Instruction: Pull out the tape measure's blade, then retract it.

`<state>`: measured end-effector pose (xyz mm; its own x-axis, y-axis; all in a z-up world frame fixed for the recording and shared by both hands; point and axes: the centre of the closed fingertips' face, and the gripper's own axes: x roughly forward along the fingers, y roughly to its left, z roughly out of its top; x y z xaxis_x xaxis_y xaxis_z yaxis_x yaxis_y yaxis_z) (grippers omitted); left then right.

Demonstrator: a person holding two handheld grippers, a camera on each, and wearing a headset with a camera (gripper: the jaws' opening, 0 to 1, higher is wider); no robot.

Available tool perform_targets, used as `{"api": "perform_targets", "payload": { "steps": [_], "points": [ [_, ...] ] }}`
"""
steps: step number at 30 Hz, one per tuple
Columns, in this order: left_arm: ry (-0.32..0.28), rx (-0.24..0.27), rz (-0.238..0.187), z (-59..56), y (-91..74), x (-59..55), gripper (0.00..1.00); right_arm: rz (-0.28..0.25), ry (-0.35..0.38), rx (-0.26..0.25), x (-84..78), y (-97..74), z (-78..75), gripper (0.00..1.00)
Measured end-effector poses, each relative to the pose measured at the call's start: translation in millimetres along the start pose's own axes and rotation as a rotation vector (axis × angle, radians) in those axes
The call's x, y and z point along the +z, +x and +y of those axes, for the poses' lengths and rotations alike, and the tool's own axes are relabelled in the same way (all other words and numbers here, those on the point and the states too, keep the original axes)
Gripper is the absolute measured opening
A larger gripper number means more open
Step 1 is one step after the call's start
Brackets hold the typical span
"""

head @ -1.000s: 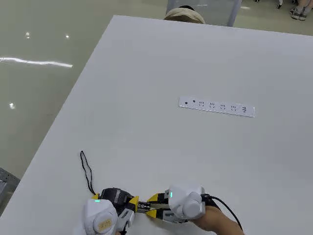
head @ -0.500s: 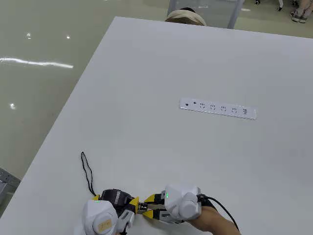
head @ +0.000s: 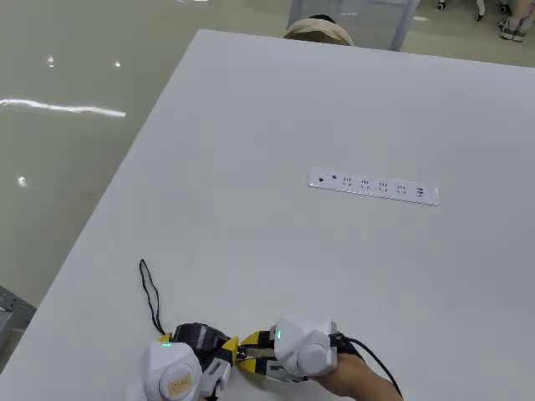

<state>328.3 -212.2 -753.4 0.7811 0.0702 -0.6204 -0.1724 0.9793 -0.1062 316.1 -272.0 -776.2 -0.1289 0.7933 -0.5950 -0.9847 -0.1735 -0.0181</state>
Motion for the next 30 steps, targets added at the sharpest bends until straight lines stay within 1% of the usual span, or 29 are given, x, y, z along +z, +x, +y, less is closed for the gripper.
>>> {"api": "perform_targets", "payload": {
  "steps": [15,20,30],
  "points": [
    [-0.003,-0.003,0.0,0.4,-0.4,0.2,0.64,-0.002,-0.008,0.001,6.2,9.6,-0.1,0.12],
    [-0.002,-0.002,-0.001,0.5,-0.2,-0.1,0.64,0.001,-0.011,0.0,6.2,9.4,-0.1,0.12],
    [0.002,-0.001,-0.001,-0.4,0.0,0.3,0.65,0.006,0.006,-0.011,4.5,10.4,-0.5,0.13]
  ]
}}
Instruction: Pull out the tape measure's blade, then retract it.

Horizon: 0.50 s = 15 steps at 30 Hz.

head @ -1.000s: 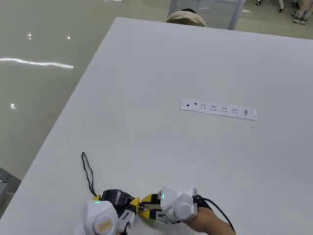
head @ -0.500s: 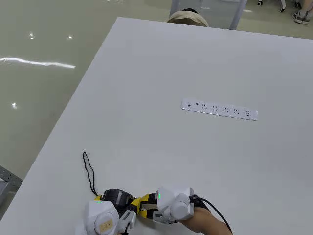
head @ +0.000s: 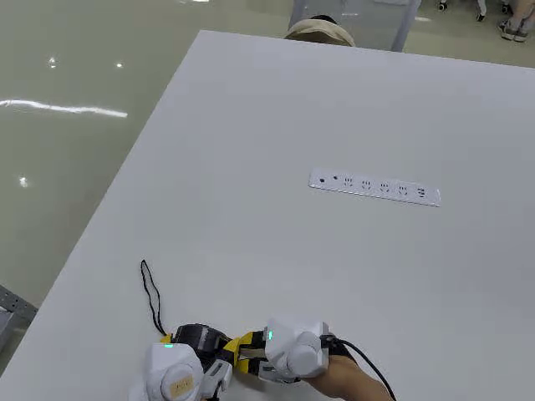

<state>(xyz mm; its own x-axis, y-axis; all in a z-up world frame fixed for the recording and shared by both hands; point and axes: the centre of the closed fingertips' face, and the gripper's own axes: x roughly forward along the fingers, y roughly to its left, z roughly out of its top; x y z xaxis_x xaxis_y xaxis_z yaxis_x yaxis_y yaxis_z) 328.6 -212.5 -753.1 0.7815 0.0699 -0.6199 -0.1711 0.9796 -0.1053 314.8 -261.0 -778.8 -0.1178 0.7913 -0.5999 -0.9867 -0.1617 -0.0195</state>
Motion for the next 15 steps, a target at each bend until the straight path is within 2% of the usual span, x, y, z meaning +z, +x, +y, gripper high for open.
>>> {"api": "perform_targets", "payload": {
  "steps": [15],
  "points": [
    [0.008,-0.015,0.01,-1.7,-0.2,1.6,0.66,0.009,0.044,-0.021,-2.4,1.1,-2.4,0.17]
  ]
}}
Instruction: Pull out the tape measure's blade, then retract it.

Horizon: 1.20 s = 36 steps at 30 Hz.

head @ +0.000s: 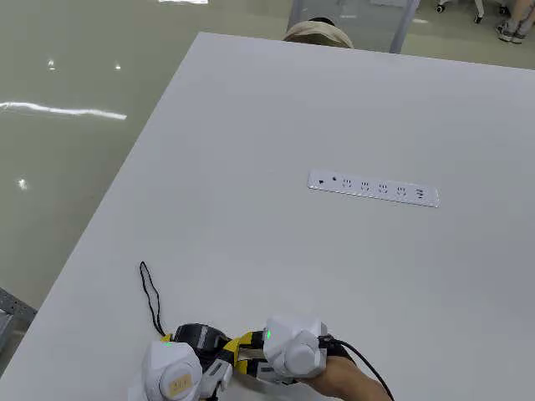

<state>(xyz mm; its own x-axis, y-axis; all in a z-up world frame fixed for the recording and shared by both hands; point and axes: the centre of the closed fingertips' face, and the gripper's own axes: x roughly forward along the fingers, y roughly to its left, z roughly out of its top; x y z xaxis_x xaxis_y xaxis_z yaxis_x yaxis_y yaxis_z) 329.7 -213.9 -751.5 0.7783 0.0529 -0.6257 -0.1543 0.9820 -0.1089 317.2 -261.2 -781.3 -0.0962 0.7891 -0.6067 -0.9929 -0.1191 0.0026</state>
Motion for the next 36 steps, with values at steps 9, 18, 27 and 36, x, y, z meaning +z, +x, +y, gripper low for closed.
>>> {"api": "perform_targets", "payload": {
  "steps": [9,18,27,36],
  "points": [
    [0.06,-0.018,-0.014,-3.5,-0.8,4.4,0.71,0.017,0.001,-0.019,-2.1,-2.5,-1.0,0.22],
    [0.104,-0.059,-0.021,-9.0,-7.2,9.5,0.72,0.017,0.035,-0.038,-4.0,-11.2,-1.4,0.27],
    [0.17,-0.131,-0.013,-11.5,-19.4,5.5,0.74,0.004,0.087,-0.079,-5.4,-27.3,-5.4,0.33],
    [0.251,-0.227,-0.011,-15.4,-28.1,13.6,0.78,-0.009,0.132,-0.128,-5.5,-45.9,-6.4,0.41]
  ]
}}
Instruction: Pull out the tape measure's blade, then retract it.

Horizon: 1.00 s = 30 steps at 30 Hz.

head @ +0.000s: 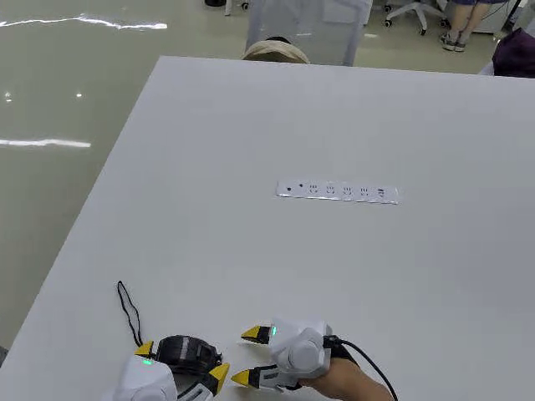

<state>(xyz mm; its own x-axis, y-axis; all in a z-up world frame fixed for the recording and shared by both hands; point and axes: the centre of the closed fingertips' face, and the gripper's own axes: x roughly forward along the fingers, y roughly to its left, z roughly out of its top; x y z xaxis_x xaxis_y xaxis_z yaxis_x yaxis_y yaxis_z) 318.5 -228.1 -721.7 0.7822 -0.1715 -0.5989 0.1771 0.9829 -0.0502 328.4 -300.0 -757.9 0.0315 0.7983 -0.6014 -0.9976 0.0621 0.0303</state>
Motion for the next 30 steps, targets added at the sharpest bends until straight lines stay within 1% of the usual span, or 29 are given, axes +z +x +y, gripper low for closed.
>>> {"api": "perform_targets", "payload": {
  "steps": [2,3,4,5,7,8,10,11,12,13,14,17,18,19,21,22,24,25,26,29,30],
  "points": [
    [0.027,-0.021,0.003,-0.3,-1.6,1.7,0.79,-0.004,0.005,-0.015,0.7,-5.4,-0.2,0.42],
    [0.044,-0.032,0.005,-0.8,-2.4,2.6,0.79,-0.008,0.011,-0.016,0.8,-8.0,0.5,0.43],
    [0.056,-0.033,0.005,-0.6,-3.4,3.6,0.79,-0.009,0.017,-0.016,0.8,-9.5,1.0,0.43],
    [0.077,-0.048,0.005,-1.7,-4.6,4.9,0.8,-0.011,0.027,-0.02,0.2,-12.3,1.9,0.43],
    [0.072,-0.076,0.019,-3.9,-4.7,3.0,0.8,-0.013,0.03,-0.037,0.1,-16.4,1.4,0.45],
    [0.076,-0.098,0.026,-6.2,-5.1,2.4,0.8,-0.019,0.042,-0.047,0.8,-19.5,1.1,0.46],
    [0.088,-0.122,0.031,-8.9,-6.2,1.9,0.8,-0.03,0.064,-0.064,1.9,-24.1,0.7,0.48],
    [0.098,-0.15,0.037,-12.5,-7.3,1.1,0.8,-0.036,0.073,-0.071,2.6,-27.3,1.5,0.49],
    [0.097,-0.155,0.034,-12.3,-7.3,1.1,0.8,-0.034,0.08,-0.073,2.2,-29.5,2.8,0.5],
    [0.093,-0.196,0.038,-17.4,-8.5,0.2,0.8,-0.035,0.079,-0.082,2.2,-33.5,4.5,0.51],
    [0.081,-0.21,0.032,-19.9,-9.8,2.0,0.8,-0.038,0.076,-0.087,2.3,-35.9,5.2,0.51],
    [0.086,-0.218,0.021,-17.5,-11.9,4.1,0.82,-0.049,0.097,-0.12,1.5,-46.4,4.9,0.55],
    [0.093,-0.216,0.022,-16.2,-12.1,4.4,0.82,-0.053,0.105,-0.135,1.1,-51.3,4.8,0.56],
    [0.098,-0.219,0.023,-15.3,-12.7,4.5,0.82,-0.051,0.109,-0.14,-0.1,-54.3,5.9,0.57],
    [0.103,-0.252,0.016,-17.6,-15.3,6.4,0.82,-0.053,0.119,-0.16,-2.1,-62.0,6.0,0.58],
    [0.107,-0.256,0.015,-17.1,-16.3,6.8,0.82,-0.054,0.129,-0.174,-3.1,-65.5,5.2,0.59],
    [0.144,-0.257,0.026,-15.4,-17.7,5.5,0.83,-0.063,0.146,-0.188,-3.5,-72.7,6.9,0.62],
    [0.165,-0.269,0.037,-15.6,-19.3,3.7,0.83,-0.063,0.154,-0.201,-5.3,-77.3,7.4,0.63],
    [0.173,-0.277,0.037,-15.6,-20.6,3.4,0.84,-0.063,0.157,-0.208,-6.4,-80.1,7.8,0.64],
    [0.151,-0.309,0.02,-15.6,-26.6,5.5,0.87,-0.066,0.179,-0.222,-9.6,-89.2,9.6,0.67],
    [0.154,-0.315,0.017,-14.8,-28.6,5.9,0.88,-0.069,0.188,-0.232,-10.7,-93.5,10.1,0.68]
  ]
}}
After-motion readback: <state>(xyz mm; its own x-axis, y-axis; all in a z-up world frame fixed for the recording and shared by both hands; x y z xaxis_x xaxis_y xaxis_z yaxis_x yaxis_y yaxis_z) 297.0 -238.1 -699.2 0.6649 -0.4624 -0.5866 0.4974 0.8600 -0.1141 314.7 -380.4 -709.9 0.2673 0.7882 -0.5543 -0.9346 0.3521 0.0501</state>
